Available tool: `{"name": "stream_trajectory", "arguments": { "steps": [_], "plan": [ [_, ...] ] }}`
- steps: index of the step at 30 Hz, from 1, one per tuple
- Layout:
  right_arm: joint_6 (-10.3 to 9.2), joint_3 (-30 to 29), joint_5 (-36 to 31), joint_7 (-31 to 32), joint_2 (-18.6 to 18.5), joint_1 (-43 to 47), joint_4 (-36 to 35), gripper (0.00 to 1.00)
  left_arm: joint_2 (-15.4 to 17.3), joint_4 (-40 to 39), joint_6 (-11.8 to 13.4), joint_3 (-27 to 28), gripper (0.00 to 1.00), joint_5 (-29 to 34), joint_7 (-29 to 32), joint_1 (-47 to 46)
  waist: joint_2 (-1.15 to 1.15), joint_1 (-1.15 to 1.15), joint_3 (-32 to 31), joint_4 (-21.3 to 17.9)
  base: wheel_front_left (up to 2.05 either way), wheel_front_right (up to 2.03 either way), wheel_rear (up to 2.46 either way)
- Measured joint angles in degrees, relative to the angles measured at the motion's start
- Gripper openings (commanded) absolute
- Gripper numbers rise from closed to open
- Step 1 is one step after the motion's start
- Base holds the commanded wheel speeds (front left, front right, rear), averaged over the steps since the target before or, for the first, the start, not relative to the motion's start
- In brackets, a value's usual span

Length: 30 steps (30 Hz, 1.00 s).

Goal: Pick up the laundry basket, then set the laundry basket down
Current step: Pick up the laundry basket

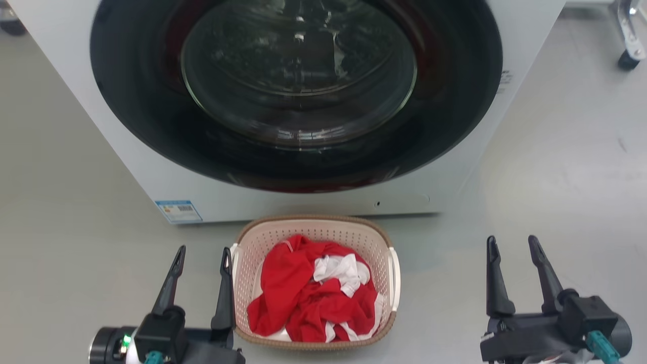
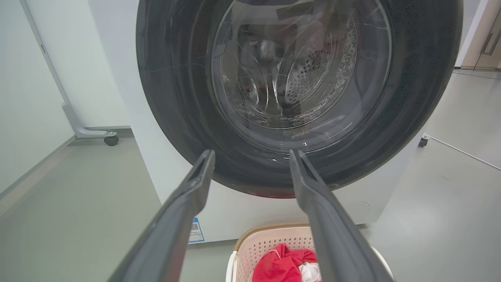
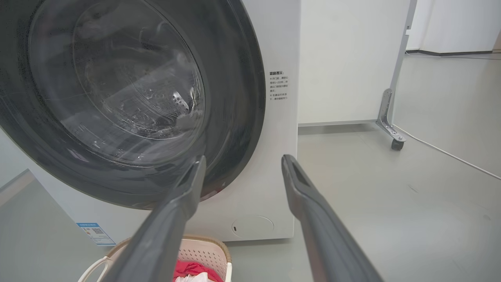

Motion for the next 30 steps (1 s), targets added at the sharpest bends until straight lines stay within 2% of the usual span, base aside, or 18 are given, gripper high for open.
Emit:
{"name": "stream_trajectory", "arguments": {
  "steps": [7,30],
  "plan": [
    [0.97,-0.8,0.47,-0.25,-0.03,-6.14,5.25,1.0,-0.11,5.13,-1.01,0.22,1.0,-0.01,0.0,-6.6,0.0,0.01,5.52,0.13,0.0,0.0,0.0],
    [1.79,0.19,0.98,-0.26,-0.15,-25.27,21.71,1.0,-0.8,26.75,-3.5,1.34,1.0,-2.1,0.79,-26.8,0.01,0.01,24.12,1.46,0.0,0.0,0.0]
  ]
}}
